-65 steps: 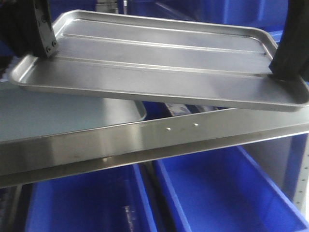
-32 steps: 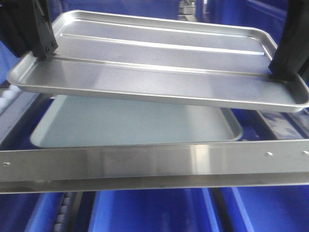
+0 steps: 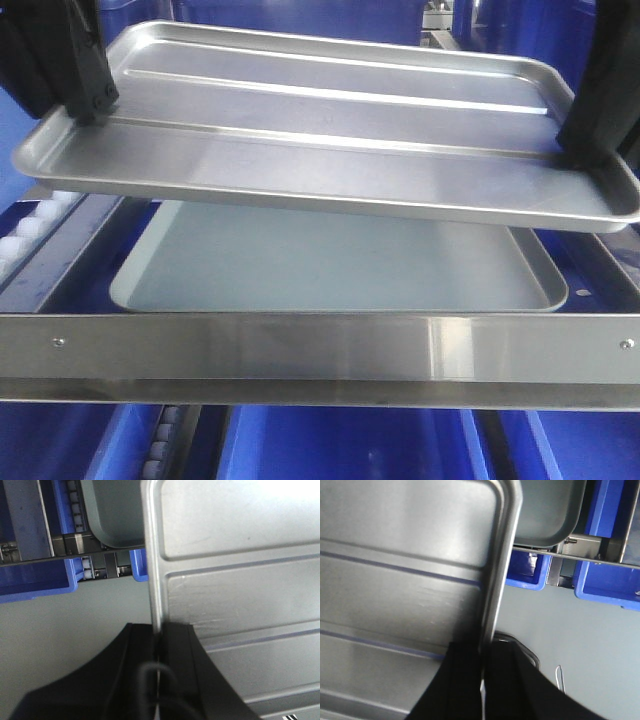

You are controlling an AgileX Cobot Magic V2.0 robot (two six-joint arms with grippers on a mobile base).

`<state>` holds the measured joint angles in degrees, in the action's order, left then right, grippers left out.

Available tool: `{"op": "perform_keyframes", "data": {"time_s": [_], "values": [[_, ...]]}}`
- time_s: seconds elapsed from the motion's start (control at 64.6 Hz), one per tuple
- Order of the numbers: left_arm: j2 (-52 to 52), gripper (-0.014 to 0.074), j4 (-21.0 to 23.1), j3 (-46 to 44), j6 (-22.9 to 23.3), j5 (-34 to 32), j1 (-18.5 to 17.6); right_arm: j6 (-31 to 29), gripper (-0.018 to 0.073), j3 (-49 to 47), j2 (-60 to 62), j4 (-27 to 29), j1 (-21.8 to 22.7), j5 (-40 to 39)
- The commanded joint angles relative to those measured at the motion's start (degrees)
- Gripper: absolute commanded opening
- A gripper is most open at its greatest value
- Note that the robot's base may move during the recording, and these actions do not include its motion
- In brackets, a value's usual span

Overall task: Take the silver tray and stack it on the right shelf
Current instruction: 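Carry the tray over the larger grey tray on the shelf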

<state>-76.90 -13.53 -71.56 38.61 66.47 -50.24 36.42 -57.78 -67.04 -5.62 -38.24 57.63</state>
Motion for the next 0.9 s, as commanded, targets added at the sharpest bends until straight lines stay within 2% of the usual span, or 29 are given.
{"op": "perform_keyframes", "data": {"time_s": [0.0, 0.774, 0.883], "values": [[1.6, -0.0101, -0.4, -1.2, -2.2, 0.2, -0.7, -1.4, 0.0056, -1.6, 1.4, -2.0, -0.1, -3.4], [1.5, -0.0101, -0.4, -1.2, -2.2, 0.0, -0.7, -1.4, 0.0056, -1.6, 1.4, -2.0, -0.1, -3.7], [1.5, -0.0101, -1.6, -1.2, -2.2, -0.5, -0.7, -1.4, 0.0056, -1.6, 1.4, -2.0, -0.1, -3.9]]}}
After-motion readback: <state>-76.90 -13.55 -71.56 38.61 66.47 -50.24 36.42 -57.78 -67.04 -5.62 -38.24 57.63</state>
